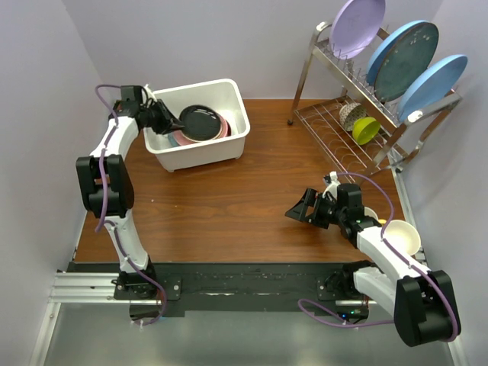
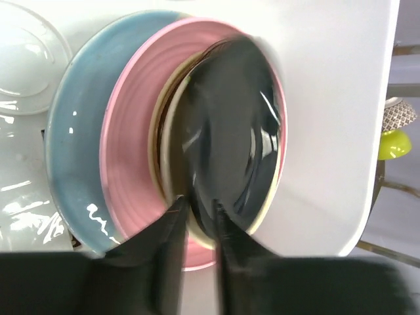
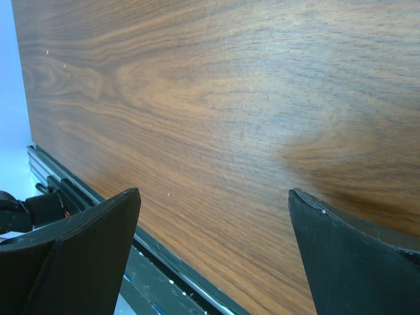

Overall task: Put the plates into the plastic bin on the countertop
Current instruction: Place the plate in the plastic bin, then reset both arms

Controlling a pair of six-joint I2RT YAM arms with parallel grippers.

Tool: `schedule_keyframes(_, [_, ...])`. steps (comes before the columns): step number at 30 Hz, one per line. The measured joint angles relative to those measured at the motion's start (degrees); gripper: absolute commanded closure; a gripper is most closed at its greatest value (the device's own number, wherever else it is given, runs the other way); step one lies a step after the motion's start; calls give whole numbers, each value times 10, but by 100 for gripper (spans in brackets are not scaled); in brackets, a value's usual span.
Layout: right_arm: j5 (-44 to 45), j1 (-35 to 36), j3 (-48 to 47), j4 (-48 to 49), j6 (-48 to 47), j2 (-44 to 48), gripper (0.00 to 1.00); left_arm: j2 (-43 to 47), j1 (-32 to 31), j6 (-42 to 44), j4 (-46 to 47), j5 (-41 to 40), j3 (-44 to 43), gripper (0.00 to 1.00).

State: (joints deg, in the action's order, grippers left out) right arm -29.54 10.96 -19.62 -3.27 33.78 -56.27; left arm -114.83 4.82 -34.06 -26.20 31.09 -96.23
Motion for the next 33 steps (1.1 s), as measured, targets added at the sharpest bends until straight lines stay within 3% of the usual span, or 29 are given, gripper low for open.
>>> schedule_keyframes(3, [0,0,0,0,0,0,1,0,0,2,0,0,-10,26])
schedule_keyframes(12, [0,0,0,0,0,0,1,9,0,23,-2,-8,-20,0])
schedule_keyframes(22, [5,0,0,-5,-4,2,1,101,0,33,10,-7,-21,0])
schedule_keyframes(33, [65,1,-60,-109,-31,19,1,232,-5,92,-4,-57,-14,0])
